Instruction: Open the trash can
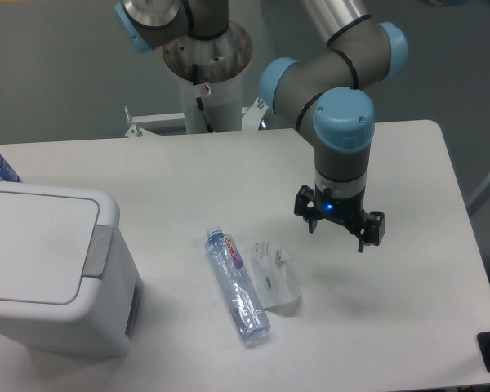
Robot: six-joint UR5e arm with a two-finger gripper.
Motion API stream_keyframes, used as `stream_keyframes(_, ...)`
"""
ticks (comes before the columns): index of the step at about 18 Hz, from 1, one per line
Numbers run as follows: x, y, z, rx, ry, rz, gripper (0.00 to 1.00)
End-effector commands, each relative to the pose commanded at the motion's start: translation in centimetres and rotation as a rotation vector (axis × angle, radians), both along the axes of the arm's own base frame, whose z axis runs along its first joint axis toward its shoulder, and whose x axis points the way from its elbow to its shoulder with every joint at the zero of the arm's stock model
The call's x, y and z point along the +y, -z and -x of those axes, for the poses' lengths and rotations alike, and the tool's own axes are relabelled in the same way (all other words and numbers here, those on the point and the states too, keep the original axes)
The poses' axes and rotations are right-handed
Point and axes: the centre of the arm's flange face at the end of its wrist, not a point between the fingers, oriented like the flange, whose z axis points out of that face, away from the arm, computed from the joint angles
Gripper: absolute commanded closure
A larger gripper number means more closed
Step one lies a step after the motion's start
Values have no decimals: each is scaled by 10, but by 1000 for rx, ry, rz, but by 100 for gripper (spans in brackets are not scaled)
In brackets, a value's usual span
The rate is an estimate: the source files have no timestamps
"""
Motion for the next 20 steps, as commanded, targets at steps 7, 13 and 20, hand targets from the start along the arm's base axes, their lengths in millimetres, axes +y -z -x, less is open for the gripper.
stream_keyframes(7, 2, -1, 0, 3, 5, -3, 0)
stream_keyframes(13, 9, -22, -2, 26, -13, -39, 0)
stream_keyframes(20, 45, -91, -18, -44, -295, -337, 0)
